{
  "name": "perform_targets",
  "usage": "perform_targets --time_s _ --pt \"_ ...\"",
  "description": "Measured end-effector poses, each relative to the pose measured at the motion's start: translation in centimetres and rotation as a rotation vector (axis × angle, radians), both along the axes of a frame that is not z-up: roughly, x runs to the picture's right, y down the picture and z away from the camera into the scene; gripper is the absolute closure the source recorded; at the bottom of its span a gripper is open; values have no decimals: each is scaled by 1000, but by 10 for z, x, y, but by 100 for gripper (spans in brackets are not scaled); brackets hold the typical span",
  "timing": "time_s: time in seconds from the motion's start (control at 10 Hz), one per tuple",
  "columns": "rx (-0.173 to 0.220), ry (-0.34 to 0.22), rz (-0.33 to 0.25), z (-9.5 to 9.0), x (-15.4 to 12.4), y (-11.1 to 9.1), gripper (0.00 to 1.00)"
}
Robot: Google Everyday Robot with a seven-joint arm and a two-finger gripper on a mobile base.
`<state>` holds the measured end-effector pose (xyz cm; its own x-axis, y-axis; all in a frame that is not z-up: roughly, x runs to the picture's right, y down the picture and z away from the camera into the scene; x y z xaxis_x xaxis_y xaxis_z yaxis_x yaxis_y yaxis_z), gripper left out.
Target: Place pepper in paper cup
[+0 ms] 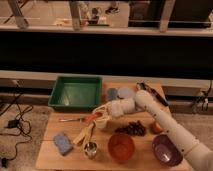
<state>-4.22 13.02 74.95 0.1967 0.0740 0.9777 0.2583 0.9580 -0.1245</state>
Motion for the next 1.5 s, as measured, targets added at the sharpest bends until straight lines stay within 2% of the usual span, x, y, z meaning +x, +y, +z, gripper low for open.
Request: perform_targets --time_s 0.4,0.5,1.5 --pt "0 0 1 0 0 0 26" --pt "0 1 1 0 0 0 21" --pt "-1 2 3 0 1 0 20"
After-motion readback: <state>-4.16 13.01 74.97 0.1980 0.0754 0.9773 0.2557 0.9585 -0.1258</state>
